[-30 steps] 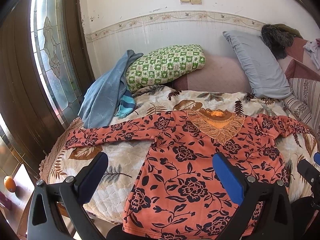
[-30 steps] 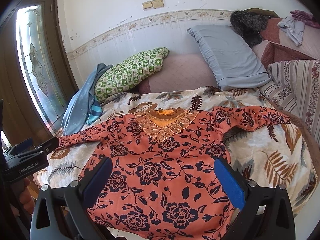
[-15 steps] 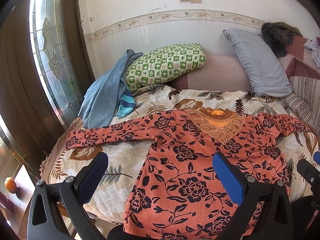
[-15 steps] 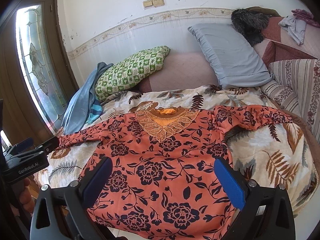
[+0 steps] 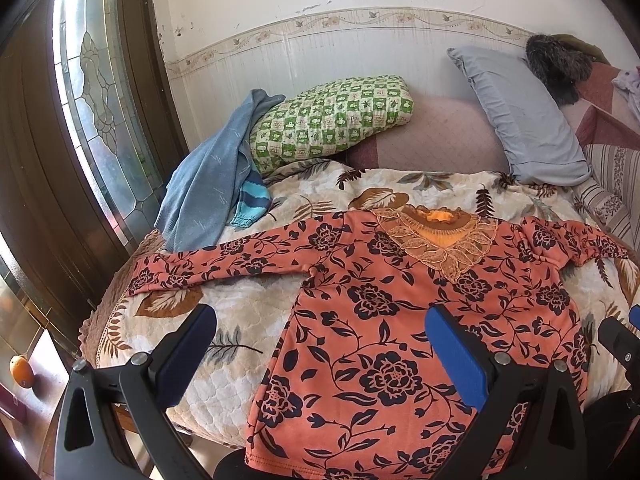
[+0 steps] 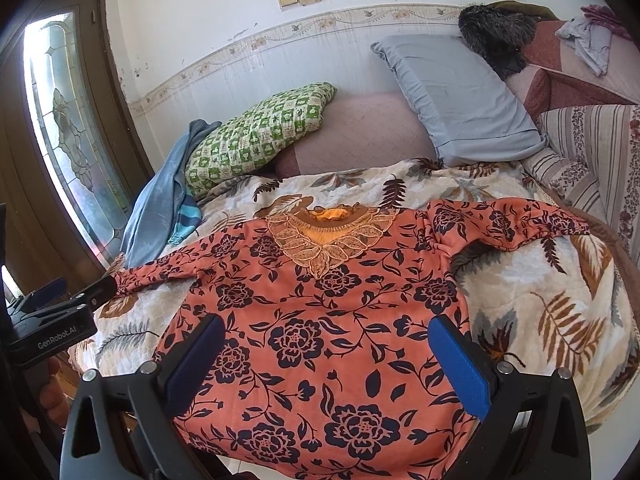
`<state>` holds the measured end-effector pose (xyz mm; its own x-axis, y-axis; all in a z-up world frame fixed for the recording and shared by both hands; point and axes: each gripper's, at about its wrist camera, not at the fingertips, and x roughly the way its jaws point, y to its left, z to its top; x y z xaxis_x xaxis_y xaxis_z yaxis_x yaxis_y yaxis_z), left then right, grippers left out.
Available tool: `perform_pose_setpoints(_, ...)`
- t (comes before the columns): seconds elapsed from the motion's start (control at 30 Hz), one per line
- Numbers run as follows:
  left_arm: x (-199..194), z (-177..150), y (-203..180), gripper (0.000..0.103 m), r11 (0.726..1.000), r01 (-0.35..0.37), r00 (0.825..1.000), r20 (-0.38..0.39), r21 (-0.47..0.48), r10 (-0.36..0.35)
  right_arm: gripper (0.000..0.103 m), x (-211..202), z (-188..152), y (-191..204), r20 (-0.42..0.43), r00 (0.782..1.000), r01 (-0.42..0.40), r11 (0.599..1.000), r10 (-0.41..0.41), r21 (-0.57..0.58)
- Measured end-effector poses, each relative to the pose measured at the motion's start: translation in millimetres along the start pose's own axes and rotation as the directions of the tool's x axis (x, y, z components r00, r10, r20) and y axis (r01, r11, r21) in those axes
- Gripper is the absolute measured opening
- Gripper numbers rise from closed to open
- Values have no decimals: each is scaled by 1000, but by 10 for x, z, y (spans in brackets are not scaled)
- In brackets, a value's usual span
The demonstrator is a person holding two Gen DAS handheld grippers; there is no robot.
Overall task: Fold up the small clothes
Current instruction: 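Grasp the blouse sleeve cuff with the right tool and fold it across the body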
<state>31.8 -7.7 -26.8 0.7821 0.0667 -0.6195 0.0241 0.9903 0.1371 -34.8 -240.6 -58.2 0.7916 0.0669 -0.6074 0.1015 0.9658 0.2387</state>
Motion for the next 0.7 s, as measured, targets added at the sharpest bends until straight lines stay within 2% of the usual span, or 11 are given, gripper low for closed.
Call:
perform_pose_setpoints(0.17, 172, 71, -56, 103, 1000, -7, 1000, -15, 9, 7, 102, 148, 86, -191, -16, 1000, 14, 999, -13, 41)
perform_pose_setpoints(0.4, 500, 238, -213, 103, 1000, -10, 999, -31, 27, 11, 102, 393, 334, -640, 0, 996, 85, 989, -85, 123)
perform_pose_setpoints(0.6, 858, 333, -415, 103, 999, 0, 998, -64, 43, 3, 102, 642, 539, -1178, -5, 992, 123, 970, -125, 210)
perform_pose_setpoints(0.7, 1077, 307, -544, 103, 998, 24, 994, -106, 55, -18, 102, 787, 635, -1651, 1, 987, 152, 947, -158, 283)
